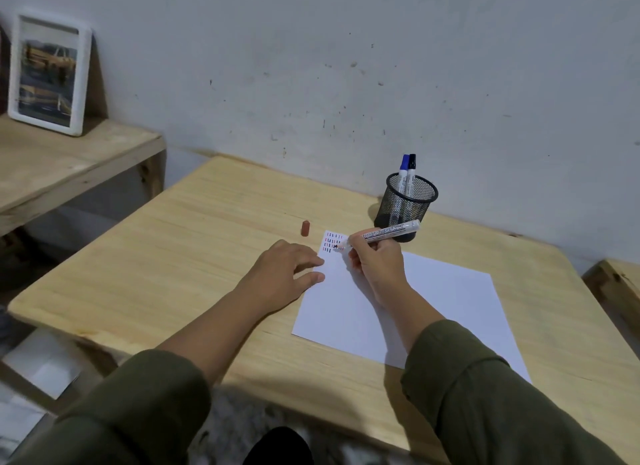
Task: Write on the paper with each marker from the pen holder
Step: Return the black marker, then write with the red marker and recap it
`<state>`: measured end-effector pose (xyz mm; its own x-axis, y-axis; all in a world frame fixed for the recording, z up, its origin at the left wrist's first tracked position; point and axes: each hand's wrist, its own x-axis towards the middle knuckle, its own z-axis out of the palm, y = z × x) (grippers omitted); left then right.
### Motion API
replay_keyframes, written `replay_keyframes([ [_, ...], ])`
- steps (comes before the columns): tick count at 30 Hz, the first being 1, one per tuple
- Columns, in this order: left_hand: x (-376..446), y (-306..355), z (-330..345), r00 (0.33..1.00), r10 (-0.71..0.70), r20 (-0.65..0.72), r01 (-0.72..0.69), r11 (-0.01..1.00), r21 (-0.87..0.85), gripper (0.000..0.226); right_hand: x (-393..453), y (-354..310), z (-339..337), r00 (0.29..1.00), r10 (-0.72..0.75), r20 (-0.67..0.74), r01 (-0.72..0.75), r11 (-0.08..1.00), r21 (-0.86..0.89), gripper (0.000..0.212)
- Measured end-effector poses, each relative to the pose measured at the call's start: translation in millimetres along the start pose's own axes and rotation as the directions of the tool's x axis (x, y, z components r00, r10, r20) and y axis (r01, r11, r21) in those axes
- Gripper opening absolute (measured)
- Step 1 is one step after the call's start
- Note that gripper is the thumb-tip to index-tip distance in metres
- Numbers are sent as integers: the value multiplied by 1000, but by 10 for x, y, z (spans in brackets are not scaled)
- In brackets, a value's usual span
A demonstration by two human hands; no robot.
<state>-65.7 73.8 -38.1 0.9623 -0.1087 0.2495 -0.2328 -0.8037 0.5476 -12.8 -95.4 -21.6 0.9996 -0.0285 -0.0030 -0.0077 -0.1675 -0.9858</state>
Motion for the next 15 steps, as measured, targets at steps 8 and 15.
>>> replay_keyframes([
  [8, -7, 15, 4, 1000, -6, -1, 6, 1000, -23, 33, -23, 25, 12, 996, -90, -12, 86, 981, -176, 17],
  [15, -10, 16, -3, 1000, -13, 9, 13, 1000, -22, 34, 24, 68, 25, 996, -94, -3, 92, 980, -178, 15],
])
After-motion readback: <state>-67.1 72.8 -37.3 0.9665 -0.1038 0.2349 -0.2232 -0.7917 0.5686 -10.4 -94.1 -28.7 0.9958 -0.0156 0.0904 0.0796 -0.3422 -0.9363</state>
